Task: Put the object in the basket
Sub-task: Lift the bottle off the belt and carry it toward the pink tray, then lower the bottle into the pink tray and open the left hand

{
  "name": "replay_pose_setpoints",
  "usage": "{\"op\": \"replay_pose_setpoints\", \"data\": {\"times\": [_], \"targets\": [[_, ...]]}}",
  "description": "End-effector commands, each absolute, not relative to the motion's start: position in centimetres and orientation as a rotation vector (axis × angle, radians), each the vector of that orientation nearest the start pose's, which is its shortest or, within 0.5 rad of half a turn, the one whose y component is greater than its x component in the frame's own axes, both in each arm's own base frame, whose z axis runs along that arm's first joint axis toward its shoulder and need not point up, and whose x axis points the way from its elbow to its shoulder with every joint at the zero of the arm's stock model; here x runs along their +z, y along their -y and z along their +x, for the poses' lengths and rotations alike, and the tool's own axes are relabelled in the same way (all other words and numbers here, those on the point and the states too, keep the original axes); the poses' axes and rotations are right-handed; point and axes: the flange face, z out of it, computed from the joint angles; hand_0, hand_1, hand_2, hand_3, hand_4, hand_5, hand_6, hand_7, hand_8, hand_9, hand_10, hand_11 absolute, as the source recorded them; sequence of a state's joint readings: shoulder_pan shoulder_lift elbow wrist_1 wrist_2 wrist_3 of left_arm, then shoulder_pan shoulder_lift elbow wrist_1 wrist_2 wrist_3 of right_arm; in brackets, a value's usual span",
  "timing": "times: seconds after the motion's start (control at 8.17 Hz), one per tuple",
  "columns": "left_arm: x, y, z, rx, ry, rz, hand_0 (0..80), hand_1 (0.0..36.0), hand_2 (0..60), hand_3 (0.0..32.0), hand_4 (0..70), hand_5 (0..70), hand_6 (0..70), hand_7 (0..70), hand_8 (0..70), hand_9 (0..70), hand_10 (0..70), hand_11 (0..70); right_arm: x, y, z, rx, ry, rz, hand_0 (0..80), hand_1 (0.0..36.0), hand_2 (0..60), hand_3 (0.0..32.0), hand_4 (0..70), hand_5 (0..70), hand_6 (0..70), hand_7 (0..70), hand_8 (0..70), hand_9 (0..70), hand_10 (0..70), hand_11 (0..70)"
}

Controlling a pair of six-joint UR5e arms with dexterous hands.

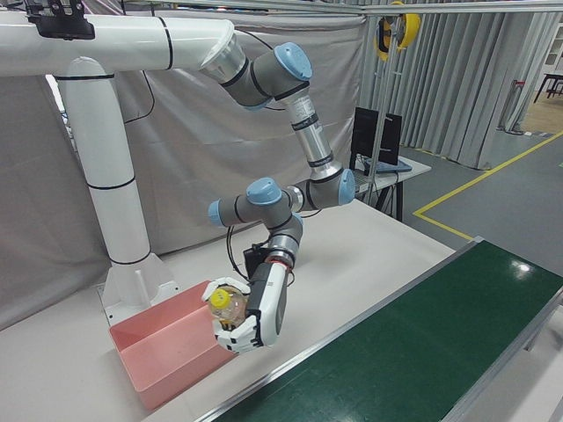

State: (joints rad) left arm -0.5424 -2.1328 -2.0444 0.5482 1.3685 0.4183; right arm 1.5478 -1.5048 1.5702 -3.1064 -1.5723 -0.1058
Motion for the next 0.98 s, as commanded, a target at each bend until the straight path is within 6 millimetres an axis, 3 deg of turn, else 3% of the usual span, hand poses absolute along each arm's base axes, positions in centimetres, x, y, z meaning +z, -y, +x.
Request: {"op": "replay_pose_setpoints", "data": {"times": [0.0, 0.24, 0.49, 0.61, 0.73, 0.86], "targets": [[22.9, 33.6, 47.0, -1.046, -2.111, -0.613, 47.3, 9.5, 44.2, 0.0, 43.6, 70.0, 62.7, 66.5, 70.0, 70.0, 57.0, 70.0, 65.1, 53.1, 12.1, -2.166, -2.393, -0.097, 0.0, 0.0, 0.0, 0.0, 0.0, 0.0, 0.0, 0.0, 0.0, 0.0, 0.0, 0.0], [23.1, 31.8, 48.1, -1.026, -2.081, -0.617, 47.6, 9.7, 42.6, 0.0, 43.6, 70.0, 62.3, 66.4, 70.0, 70.0, 55.6, 70.0, 65.2, 53.1, 12.0, -2.169, -2.392, -0.096, 0.0, 0.0, 0.0, 0.0, 0.0, 0.0, 0.0, 0.0, 0.0, 0.0, 0.0, 0.0], [23.3, 31.7, 48.2, -1.028, -2.068, -0.613, 47.4, 9.5, 42.4, 0.0, 42.9, 70.0, 61.2, 65.4, 69.3, 70.0, 53.9, 70.0, 65.1, 53.2, 12.0, -2.167, -2.394, -0.096, 0.0, 0.0, 0.0, 0.0, 0.0, 0.0, 0.0, 0.0, 0.0, 0.0, 0.0, 0.0], [23.4, 31.6, 48.1, -1.015, -2.067, -0.597, 47.7, 8.3, 31.0, 0.0, 40.5, 70.0, 55.0, 58.3, 62.6, 70.0, 48.2, 67.9, 65.2, 53.1, 12.0, -2.169, -2.392, -0.096, 0.0, 0.0, 0.0, 0.0, 0.0, 0.0, 0.0, 0.0, 0.0, 0.0, 0.0, 0.0], [23.5, 31.5, 48.2, -1.014, -2.059, -0.591, 48.1, 5.3, 1.0, 0.0, 28.6, 47.8, 25.7, 31.0, 37.0, 48.1, 31.5, 45.4, 65.1, 53.2, 12.0, -2.165, -2.395, -0.096, 0.0, 0.0, 0.0, 0.0, 0.0, 0.0, 0.0, 0.0, 0.0, 0.0, 0.0, 0.0], [23.5, 31.8, 47.8, -1.016, -2.061, -0.578, 49.6, 4.1, 0.0, 0.0, 23.6, 39.2, 13.0, 16.9, 22.2, 29.4, 21.9, 32.4, 65.1, 53.2, 12.0, -2.165, -2.396, -0.096, 0.0, 0.0, 0.0, 0.0, 0.0, 0.0, 0.0, 0.0, 0.0, 0.0, 0.0, 0.0]]}}
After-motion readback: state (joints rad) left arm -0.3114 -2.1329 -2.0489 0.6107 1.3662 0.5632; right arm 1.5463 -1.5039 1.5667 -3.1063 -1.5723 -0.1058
